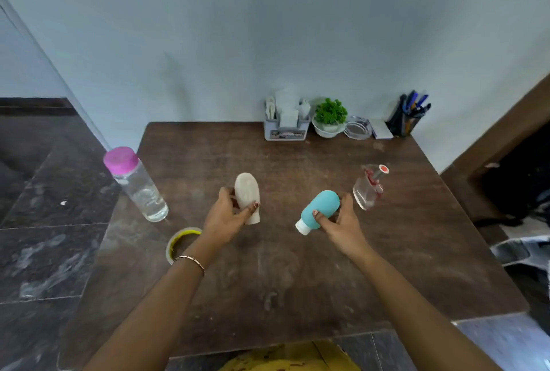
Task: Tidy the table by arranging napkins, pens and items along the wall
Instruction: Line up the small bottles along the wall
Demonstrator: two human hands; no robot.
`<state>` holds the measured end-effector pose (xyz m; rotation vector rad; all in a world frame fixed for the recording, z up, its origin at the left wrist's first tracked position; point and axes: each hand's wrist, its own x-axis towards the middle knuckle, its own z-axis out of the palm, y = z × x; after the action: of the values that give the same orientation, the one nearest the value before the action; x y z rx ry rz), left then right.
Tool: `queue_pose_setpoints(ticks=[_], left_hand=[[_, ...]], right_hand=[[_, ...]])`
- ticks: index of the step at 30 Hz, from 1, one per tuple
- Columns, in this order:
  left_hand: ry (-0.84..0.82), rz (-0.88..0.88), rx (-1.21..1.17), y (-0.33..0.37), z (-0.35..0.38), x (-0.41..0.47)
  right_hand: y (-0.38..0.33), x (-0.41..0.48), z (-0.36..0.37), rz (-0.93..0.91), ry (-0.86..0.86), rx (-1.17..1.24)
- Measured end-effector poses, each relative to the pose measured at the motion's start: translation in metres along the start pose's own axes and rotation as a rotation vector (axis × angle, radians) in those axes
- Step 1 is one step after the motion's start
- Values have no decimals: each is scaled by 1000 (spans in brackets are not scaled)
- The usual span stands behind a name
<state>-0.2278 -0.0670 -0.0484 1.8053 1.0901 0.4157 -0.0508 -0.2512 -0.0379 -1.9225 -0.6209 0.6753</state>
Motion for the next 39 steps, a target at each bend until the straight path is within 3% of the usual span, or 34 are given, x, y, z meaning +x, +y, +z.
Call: queue_pose_setpoints(ticks=[5, 16, 27, 39], left_hand=[[69, 23, -187, 24, -32, 34], [127, 81, 51, 64, -84, 162], [65, 24, 230, 46, -69, 288], [12, 16, 327, 37, -45, 323]], right_hand=[[-55, 52, 19, -105, -24, -116], [-170, 217, 60, -502, -156, -532], [-165, 338, 111, -779, -149, -985], [-149, 368, 116, -827, -195, -1130]])
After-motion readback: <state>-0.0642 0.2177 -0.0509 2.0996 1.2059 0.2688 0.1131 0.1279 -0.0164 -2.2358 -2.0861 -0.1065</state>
